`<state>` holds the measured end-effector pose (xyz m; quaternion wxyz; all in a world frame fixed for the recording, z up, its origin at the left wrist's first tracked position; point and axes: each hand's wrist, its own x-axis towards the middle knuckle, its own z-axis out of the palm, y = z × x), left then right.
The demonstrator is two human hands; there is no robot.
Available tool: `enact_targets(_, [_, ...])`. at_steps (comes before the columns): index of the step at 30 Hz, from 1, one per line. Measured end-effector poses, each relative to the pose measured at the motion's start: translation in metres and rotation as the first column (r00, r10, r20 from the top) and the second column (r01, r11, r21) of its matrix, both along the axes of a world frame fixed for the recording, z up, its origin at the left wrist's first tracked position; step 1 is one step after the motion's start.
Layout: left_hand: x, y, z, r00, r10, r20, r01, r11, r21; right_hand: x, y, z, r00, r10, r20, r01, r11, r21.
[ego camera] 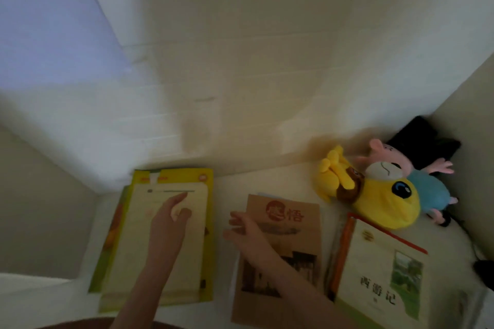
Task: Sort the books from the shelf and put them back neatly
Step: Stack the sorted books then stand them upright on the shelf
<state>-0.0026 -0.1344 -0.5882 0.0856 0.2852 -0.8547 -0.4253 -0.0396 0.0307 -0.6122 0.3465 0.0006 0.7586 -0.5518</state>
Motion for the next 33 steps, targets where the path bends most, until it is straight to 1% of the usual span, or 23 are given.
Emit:
enact_targets(1, [0.007,-0.014,-0.001,0.999,0.051,-0.011,-0.051,0.997,-0.05,0.0,-0.012,0.001,0.999,0.011,0.048,-0.01,1.0,-0.02])
enact_targets(2, [0.014,-0.029,-0.002,0.996,0.093,0.015,-0.091,0.991,-0.1,0.0,-0.023,0.003,0.995,0.032,0.092,-0.028,0.999,-0.035])
enact_targets(4, [0.025,-0.057,-0.006,0.984,0.143,0.11,-0.127,0.981,-0.144,0.002,-0.042,0.004,0.984,0.07,0.163,-0.06,0.996,-0.07])
enact_targets(5, [0.029,-0.071,-0.014,0.975,0.154,0.161,-0.136,0.984,-0.114,0.004,-0.049,0.003,0.979,0.089,0.185,-0.073,0.993,-0.09])
enact_targets(7, [0.037,-0.089,-0.021,0.954,0.14,0.264,-0.147,0.989,0.007,0.009,-0.06,-0.003,0.977,0.084,0.197,-0.068,0.994,-0.084])
enact_targets(8, [0.041,-0.094,-0.023,0.942,0.137,0.305,-0.151,0.988,0.022,0.01,-0.064,-0.005,0.976,0.066,0.207,-0.051,0.996,-0.076])
enact_targets(11, [0.05,-0.105,-0.034,0.877,0.168,0.45,-0.166,0.985,-0.044,0.011,-0.074,-0.007,0.955,0.033,0.295,-0.018,0.999,-0.051])
enact_targets(13, [0.053,-0.1,-0.034,0.861,0.152,0.485,-0.136,0.988,-0.068,0.012,-0.08,-0.008,0.945,-0.007,0.326,0.011,1.0,-0.01])
enact_targets(15, [0.05,-0.094,-0.034,0.867,0.153,0.474,-0.146,0.988,-0.052,0.015,-0.087,-0.011,0.948,-0.043,0.316,0.031,0.999,0.042])
enact_targets(18, [0.039,-0.102,-0.039,0.867,0.166,0.47,-0.206,0.978,0.033,0.019,-0.095,-0.013,0.951,-0.088,0.298,0.065,0.994,0.085])
enact_targets(21, [0.035,-0.115,-0.043,0.878,0.158,0.451,-0.253,0.954,0.159,0.022,-0.095,-0.015,0.946,-0.128,0.299,0.108,0.991,0.082])
enact_targets(23, [0.037,-0.112,-0.033,0.897,0.172,0.407,-0.289,0.926,0.245,0.023,-0.093,-0.019,0.948,-0.142,0.286,0.126,0.989,0.074])
enact_targets(25, [0.037,-0.109,-0.032,0.912,0.2,0.359,-0.314,0.904,0.292,0.026,-0.092,-0.022,0.946,-0.157,0.284,0.147,0.988,0.058])
enact_targets(27, [0.036,-0.107,-0.033,0.919,0.209,0.335,-0.317,0.896,0.31,0.029,-0.089,-0.028,0.941,-0.178,0.287,0.175,0.984,0.036])
enact_targets(30, [0.035,-0.107,-0.034,0.935,0.19,0.301,-0.293,0.889,0.351,0.032,-0.088,-0.028,0.943,-0.191,0.273,0.183,0.982,0.052])
enact_targets(33, [0.039,-0.114,-0.034,0.958,0.157,0.242,-0.247,0.878,0.411,0.03,-0.085,-0.029,0.932,-0.188,0.31,0.187,0.982,0.034])
